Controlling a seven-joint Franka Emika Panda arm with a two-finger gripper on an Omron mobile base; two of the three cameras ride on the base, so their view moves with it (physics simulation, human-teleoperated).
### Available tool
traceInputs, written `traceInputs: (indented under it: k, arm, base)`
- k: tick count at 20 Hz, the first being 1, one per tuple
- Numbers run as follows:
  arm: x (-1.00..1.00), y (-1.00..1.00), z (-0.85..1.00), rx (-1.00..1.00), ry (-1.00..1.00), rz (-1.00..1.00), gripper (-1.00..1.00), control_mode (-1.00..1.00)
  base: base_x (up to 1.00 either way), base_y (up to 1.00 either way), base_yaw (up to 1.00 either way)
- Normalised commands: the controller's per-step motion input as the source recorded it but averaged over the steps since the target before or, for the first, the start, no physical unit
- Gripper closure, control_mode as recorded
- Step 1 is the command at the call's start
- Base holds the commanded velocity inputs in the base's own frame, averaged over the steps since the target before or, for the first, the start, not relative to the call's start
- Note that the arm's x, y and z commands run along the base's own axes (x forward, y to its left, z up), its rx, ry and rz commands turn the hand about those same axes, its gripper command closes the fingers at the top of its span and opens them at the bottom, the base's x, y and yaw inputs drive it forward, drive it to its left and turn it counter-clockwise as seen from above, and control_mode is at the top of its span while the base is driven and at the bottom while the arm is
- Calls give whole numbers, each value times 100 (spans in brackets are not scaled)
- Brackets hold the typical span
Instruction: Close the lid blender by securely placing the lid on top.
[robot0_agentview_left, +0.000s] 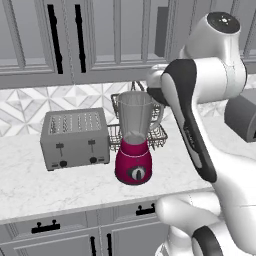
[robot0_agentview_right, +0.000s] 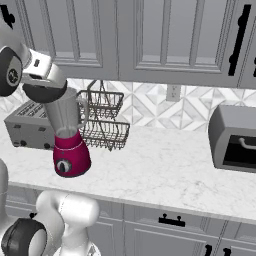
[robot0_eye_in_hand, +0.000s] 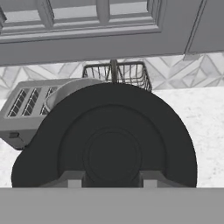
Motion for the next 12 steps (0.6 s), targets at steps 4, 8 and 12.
traceInputs:
  k: [4,8,12]
  arm:
    - [24,26,-10,-4,9,0,100,-100]
    - [21,27,-28,-6,6,0,100,-100]
    - [22,23,-25,-4,5,0,100,-100]
  base:
    - [0,0,0]
    - [0,0,0]
    - [0,0,0]
